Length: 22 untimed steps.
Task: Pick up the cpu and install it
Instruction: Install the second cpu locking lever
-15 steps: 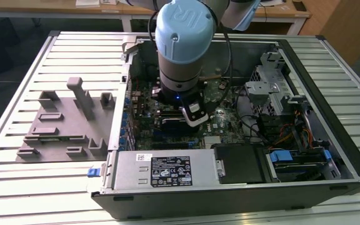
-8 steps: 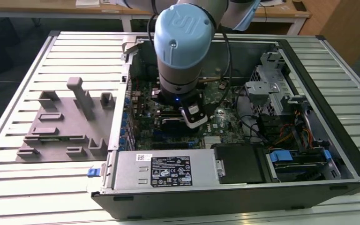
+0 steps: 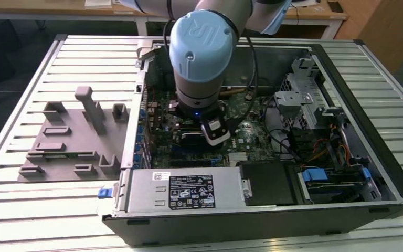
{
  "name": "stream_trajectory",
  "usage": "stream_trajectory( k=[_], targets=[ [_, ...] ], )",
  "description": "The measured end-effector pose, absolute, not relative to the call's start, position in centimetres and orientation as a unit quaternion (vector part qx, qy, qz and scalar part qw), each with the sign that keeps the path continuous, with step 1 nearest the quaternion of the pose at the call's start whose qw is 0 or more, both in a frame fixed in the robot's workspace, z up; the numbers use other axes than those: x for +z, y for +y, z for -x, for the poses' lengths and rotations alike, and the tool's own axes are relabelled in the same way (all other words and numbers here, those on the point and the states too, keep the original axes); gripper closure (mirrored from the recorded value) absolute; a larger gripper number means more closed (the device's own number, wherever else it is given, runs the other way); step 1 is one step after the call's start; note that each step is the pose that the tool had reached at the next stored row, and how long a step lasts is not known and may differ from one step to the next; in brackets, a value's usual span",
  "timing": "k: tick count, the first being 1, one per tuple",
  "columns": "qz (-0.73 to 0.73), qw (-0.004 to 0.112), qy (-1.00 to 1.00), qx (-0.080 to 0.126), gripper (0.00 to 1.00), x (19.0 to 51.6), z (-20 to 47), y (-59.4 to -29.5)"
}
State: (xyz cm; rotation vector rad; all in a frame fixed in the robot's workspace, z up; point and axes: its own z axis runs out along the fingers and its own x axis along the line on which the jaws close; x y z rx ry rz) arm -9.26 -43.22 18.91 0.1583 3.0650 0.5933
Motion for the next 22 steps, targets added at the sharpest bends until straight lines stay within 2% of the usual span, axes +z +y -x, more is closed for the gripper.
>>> stream_trajectory(
  k=[22],
  targets=[
    [-0.05, 0.011, 0.979, 0.196, 0.89, 18.37, 10.13, -42.5]
  ],
)
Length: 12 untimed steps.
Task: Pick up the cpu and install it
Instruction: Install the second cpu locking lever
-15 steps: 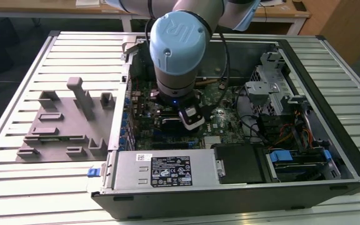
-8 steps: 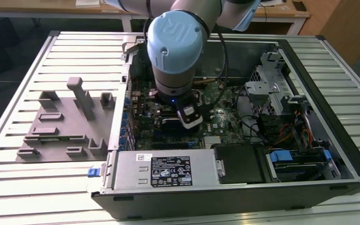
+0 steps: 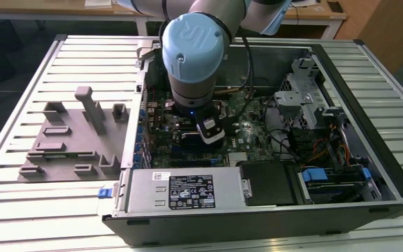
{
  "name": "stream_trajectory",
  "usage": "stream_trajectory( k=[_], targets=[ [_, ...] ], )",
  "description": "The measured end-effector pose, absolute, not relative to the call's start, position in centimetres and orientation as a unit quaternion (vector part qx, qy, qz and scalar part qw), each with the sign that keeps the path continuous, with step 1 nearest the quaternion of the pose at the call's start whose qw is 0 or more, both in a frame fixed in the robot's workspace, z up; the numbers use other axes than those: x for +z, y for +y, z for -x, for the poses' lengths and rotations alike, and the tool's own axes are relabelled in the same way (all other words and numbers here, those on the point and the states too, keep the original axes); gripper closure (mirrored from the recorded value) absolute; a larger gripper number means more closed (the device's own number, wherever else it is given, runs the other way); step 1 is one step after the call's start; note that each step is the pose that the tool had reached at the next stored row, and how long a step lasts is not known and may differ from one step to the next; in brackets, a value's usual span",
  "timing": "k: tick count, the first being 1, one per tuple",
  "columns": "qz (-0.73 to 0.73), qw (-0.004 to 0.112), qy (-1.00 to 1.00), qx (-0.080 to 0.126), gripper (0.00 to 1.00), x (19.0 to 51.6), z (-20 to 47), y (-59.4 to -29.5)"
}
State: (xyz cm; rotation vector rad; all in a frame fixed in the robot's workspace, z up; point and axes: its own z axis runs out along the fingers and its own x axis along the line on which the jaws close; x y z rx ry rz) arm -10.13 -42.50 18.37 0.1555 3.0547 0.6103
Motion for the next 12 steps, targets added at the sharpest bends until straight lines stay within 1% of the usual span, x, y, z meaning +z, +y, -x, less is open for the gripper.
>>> stream_trajectory(
  k=[3, 8, 12],
  targets=[
    [-0.05, 0.012, 0.979, 0.196, 0.89, 18.8, 10.1, -42.5],
    [-0.05, 0.012, 0.98, 0.195, 0.89, 20.6, 10.1, -42.5],
    [-0.051, 0.012, 0.981, 0.186, 0.89, 21.7, 10.1, -42.5]
  ],
)
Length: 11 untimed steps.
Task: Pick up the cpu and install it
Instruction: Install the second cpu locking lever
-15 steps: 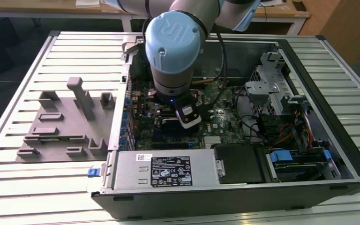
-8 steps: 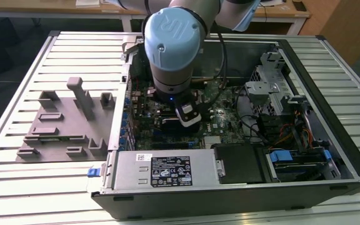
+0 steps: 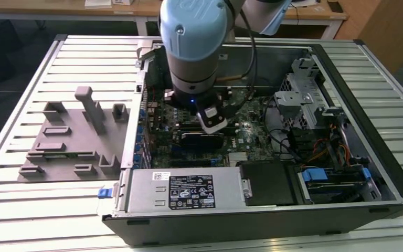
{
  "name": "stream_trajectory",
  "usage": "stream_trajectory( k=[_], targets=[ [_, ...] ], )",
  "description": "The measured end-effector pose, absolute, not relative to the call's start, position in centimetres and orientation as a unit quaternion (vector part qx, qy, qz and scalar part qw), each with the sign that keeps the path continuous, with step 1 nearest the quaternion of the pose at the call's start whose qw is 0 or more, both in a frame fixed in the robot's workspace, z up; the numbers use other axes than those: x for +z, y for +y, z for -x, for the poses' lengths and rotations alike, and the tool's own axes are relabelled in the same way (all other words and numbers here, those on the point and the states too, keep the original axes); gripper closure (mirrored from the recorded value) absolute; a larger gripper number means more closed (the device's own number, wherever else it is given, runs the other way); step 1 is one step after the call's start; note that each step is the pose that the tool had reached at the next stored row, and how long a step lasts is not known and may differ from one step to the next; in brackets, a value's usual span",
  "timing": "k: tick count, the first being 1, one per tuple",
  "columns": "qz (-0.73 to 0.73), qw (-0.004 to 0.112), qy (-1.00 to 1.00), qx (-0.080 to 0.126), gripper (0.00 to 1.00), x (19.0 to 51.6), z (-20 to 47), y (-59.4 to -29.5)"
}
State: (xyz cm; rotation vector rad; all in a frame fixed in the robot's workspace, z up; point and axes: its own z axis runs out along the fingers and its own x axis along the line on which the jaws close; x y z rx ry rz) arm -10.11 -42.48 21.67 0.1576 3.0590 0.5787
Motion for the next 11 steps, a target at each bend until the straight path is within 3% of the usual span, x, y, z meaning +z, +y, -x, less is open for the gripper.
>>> stream_trajectory(
  k=[4, 11],
  targets=[
    [-0.055, 0.014, 0.984, 0.167, 0.89, 21.9, 9.9, -42.5],
    [-0.059, 0.015, 0.986, 0.156, 0.89, 21.9, 8.7, -42.0]
  ],
)
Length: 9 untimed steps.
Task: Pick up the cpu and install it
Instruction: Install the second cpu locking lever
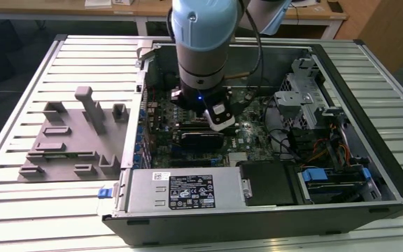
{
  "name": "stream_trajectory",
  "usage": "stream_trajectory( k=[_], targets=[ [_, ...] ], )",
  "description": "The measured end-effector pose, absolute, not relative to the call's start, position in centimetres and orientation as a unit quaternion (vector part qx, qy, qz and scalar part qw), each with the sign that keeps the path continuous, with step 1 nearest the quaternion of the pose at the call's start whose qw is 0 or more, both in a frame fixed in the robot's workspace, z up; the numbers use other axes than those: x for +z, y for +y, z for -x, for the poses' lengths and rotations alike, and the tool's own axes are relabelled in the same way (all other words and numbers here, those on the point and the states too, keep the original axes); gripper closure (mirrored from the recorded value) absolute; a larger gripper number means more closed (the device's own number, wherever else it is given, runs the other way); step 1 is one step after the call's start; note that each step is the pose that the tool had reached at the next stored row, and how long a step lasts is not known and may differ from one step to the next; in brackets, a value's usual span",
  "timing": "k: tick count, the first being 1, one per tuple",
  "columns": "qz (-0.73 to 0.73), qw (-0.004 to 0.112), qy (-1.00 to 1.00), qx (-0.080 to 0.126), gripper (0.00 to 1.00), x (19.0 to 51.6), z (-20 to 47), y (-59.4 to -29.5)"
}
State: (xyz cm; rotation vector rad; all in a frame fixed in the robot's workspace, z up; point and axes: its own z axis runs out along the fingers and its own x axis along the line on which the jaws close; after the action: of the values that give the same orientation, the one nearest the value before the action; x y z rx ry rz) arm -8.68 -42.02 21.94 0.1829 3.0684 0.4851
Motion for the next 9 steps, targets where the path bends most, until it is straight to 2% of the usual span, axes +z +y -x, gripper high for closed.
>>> stream_trajectory(
  k=[7, 8, 9],
  targets=[
    [-0.058, 0.016, 0.989, 0.138, 0.89, 21.9, 7.9, -40.9],
    [-0.058, 0.017, 0.991, 0.12, 0.89, 21.9, 7.4, -39.9],
    [-0.058, 0.017, 0.991, 0.117, 0.89, 21.9, 7.3, -39.7]
  ],
)
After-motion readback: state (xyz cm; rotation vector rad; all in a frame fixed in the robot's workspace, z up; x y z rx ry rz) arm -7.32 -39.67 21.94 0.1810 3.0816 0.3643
